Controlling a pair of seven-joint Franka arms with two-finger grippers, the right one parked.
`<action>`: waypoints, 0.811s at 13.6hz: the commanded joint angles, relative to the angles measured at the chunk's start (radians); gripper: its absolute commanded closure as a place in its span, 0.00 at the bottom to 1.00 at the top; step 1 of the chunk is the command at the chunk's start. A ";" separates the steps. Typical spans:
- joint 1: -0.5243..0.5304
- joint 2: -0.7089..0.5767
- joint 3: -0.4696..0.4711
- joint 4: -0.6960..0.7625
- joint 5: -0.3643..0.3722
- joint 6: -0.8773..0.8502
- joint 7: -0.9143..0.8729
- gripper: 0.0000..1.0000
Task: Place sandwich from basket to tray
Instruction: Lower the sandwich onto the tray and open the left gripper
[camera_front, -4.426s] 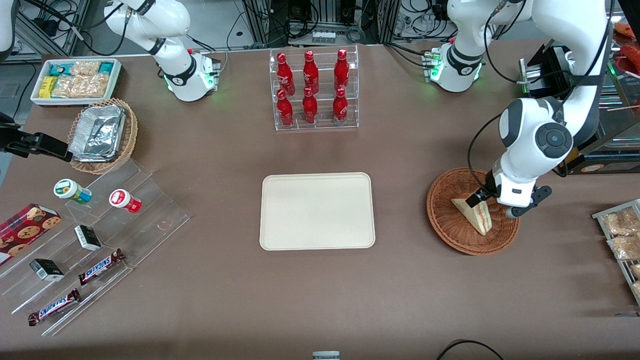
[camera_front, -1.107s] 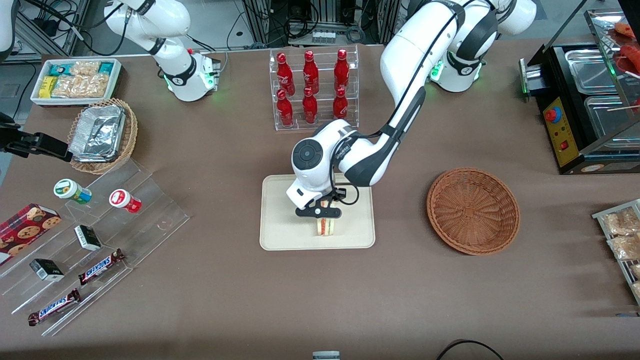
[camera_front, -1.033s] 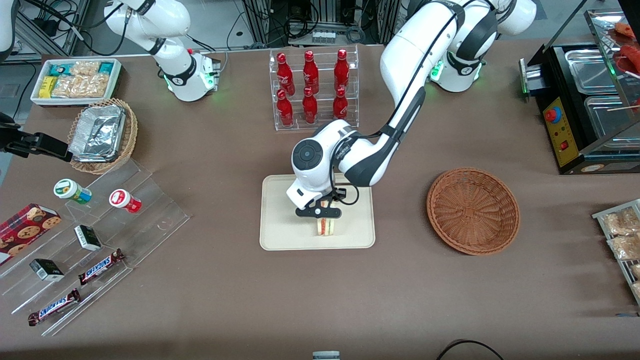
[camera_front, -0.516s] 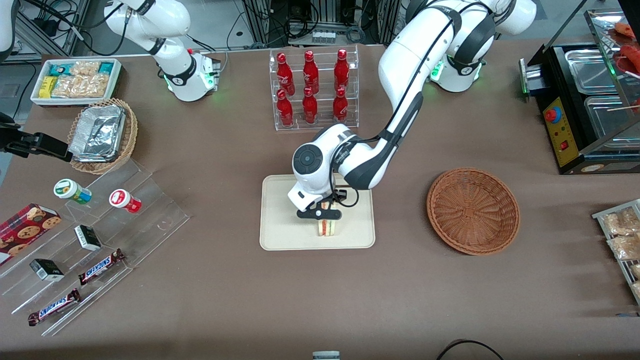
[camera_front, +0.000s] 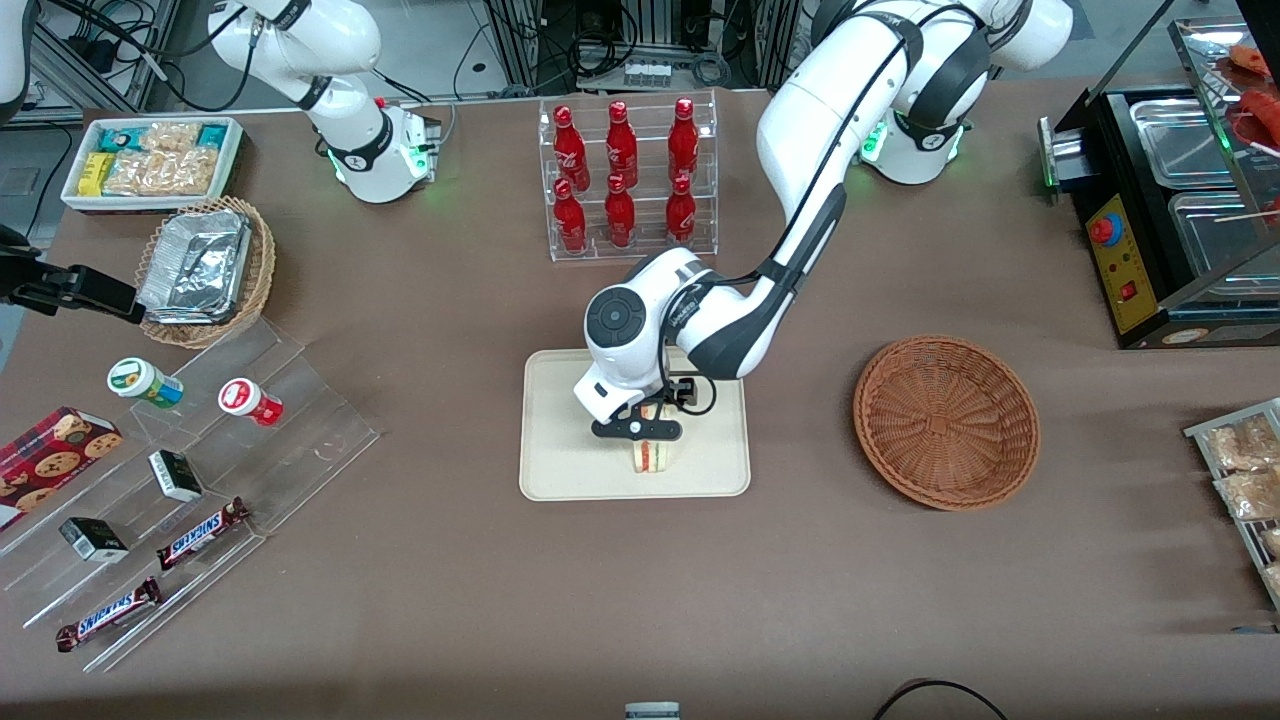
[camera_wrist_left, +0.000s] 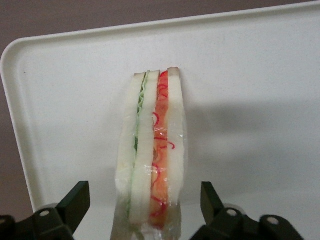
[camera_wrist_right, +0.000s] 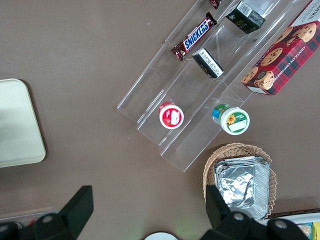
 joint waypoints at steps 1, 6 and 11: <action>-0.007 0.000 0.010 0.023 -0.001 -0.002 -0.012 0.00; 0.020 -0.073 0.013 0.027 -0.011 -0.052 -0.013 0.00; 0.105 -0.173 0.032 0.027 -0.007 -0.109 0.000 0.00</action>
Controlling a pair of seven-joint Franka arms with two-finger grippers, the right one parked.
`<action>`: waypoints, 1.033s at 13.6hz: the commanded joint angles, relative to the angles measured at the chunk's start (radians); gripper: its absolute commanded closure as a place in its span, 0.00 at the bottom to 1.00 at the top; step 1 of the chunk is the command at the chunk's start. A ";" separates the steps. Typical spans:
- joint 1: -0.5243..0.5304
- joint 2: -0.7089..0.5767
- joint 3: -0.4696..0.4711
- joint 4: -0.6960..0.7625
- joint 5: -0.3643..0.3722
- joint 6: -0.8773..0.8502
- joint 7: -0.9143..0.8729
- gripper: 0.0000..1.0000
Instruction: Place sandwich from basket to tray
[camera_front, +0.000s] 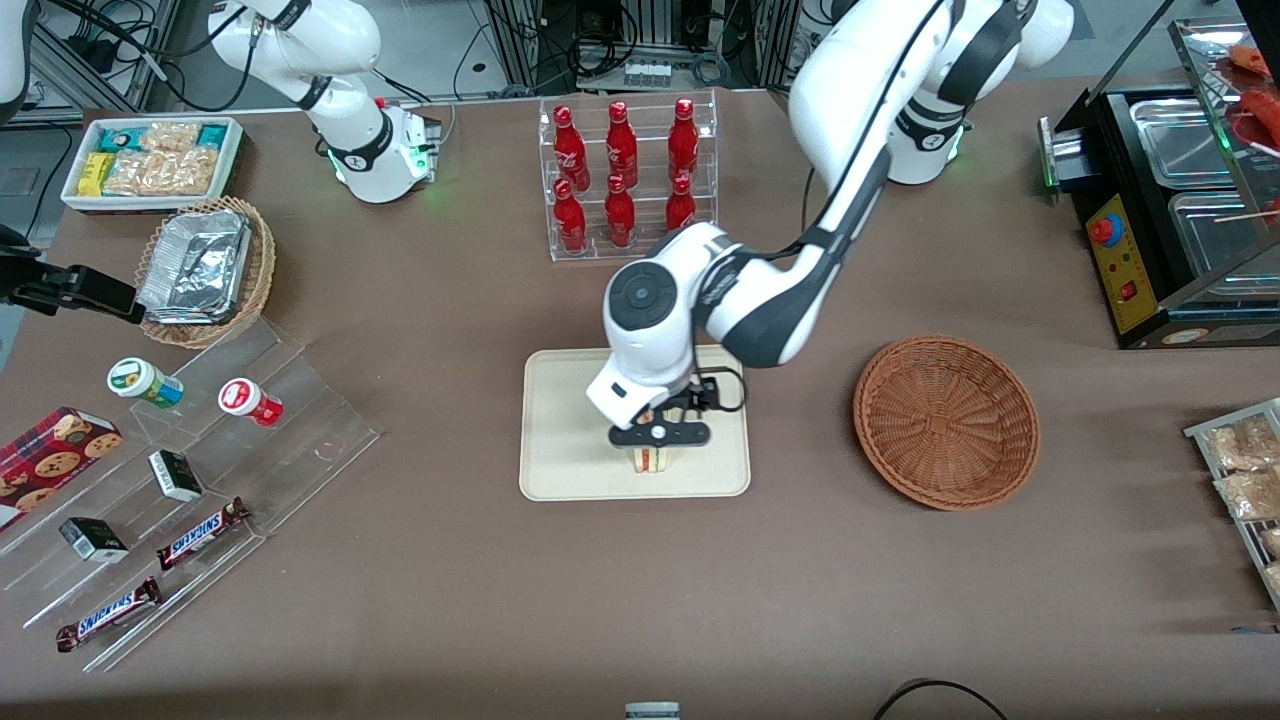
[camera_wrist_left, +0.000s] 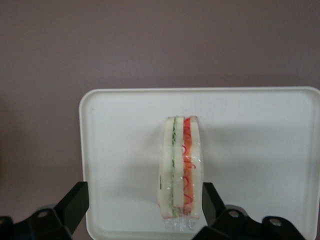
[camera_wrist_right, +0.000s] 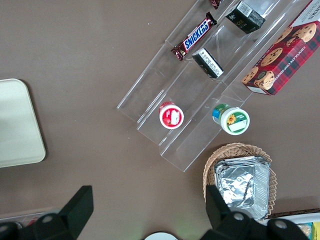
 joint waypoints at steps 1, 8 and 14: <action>0.066 -0.043 0.003 -0.012 -0.002 -0.022 0.008 0.00; 0.327 -0.158 0.001 -0.020 -0.073 -0.077 0.299 0.00; 0.482 -0.335 0.003 -0.200 -0.073 -0.177 0.485 0.00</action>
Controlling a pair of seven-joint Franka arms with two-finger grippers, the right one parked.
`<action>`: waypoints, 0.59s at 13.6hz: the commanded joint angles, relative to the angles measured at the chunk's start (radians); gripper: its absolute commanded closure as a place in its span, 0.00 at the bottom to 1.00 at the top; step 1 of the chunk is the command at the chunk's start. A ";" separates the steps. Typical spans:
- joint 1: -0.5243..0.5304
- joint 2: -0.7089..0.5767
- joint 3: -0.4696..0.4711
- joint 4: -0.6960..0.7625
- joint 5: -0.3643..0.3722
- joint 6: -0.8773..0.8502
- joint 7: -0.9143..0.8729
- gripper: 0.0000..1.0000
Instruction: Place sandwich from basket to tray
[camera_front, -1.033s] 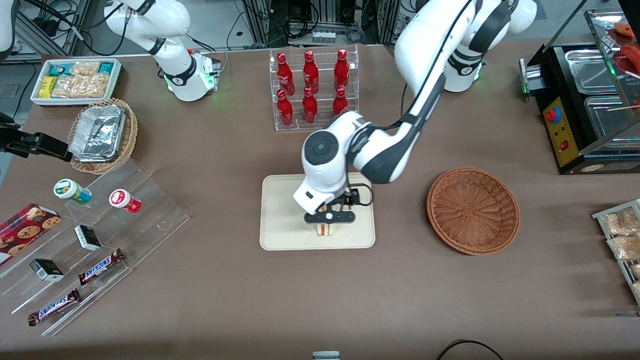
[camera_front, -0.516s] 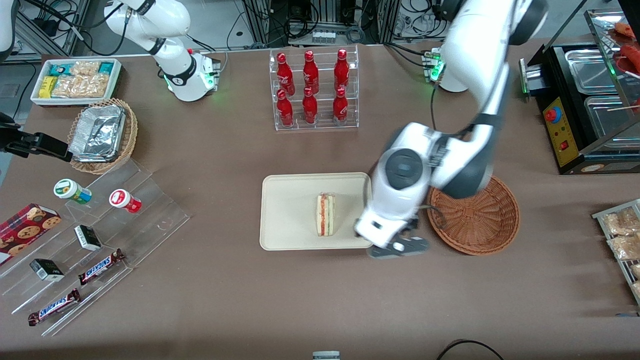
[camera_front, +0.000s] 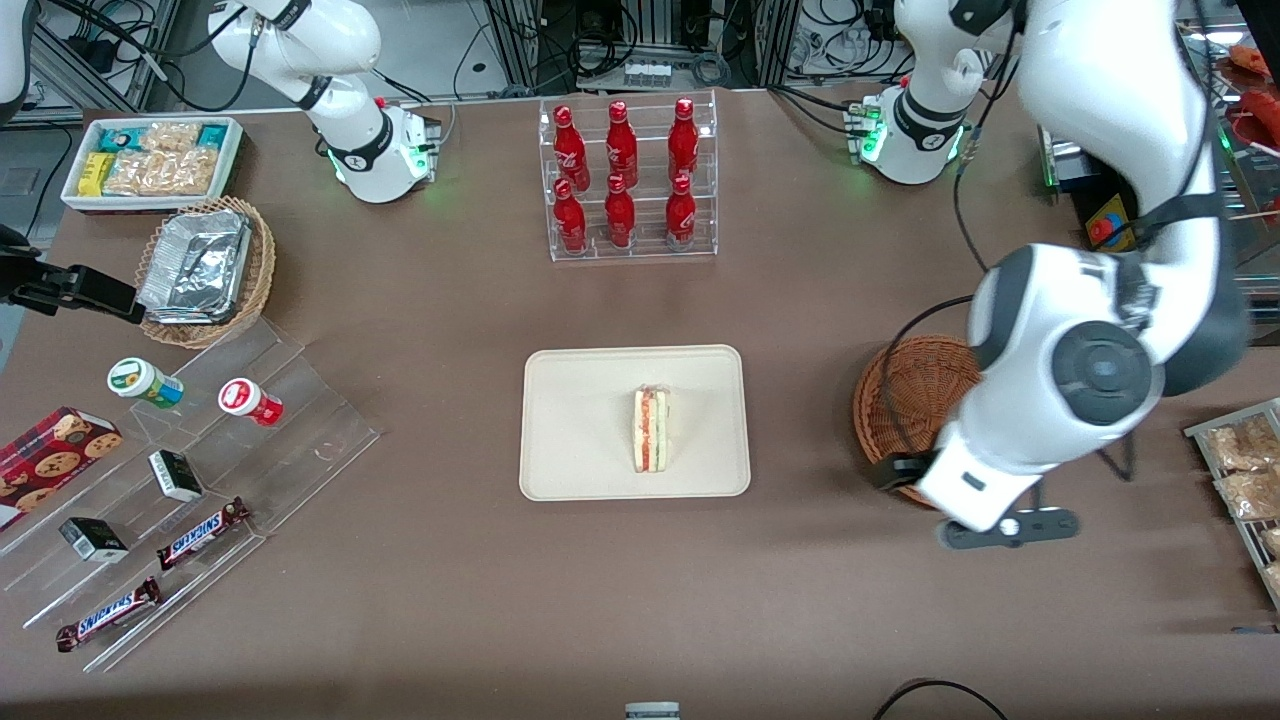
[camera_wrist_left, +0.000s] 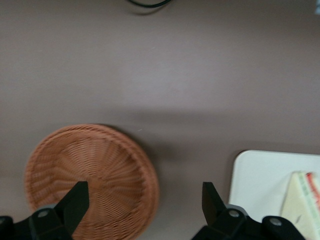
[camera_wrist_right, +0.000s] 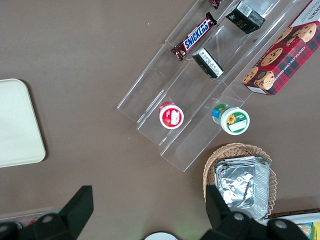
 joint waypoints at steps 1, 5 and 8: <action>0.042 -0.166 -0.008 -0.191 -0.014 -0.004 0.059 0.00; 0.080 -0.315 -0.012 -0.297 -0.008 -0.108 0.144 0.00; 0.161 -0.398 -0.064 -0.309 -0.016 -0.210 0.223 0.00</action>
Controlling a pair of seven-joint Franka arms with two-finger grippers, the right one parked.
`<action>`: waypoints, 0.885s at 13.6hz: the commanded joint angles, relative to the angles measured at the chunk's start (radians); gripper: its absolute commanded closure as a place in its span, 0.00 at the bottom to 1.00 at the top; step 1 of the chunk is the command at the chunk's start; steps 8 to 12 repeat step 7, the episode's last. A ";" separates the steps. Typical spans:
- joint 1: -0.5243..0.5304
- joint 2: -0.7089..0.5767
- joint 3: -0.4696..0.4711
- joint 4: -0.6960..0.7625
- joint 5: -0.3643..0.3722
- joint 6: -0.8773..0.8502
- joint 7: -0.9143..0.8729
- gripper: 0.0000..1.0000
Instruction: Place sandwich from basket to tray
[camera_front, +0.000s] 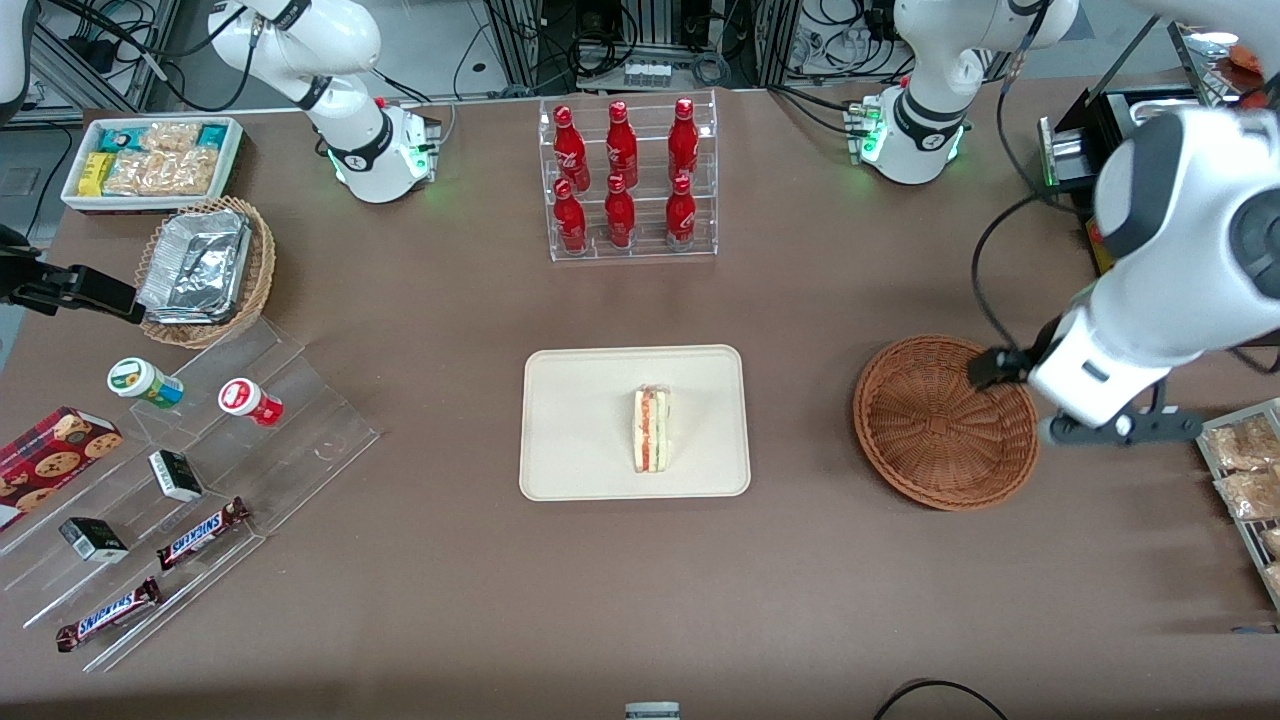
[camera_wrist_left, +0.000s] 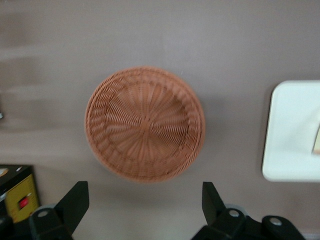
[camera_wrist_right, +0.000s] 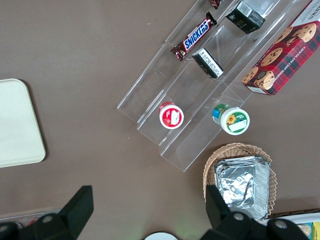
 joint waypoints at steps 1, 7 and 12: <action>0.104 -0.104 -0.081 -0.054 -0.015 -0.068 0.058 0.00; 0.121 -0.205 -0.100 -0.054 -0.016 -0.160 0.088 0.00; 0.121 -0.205 -0.100 -0.054 -0.016 -0.160 0.088 0.00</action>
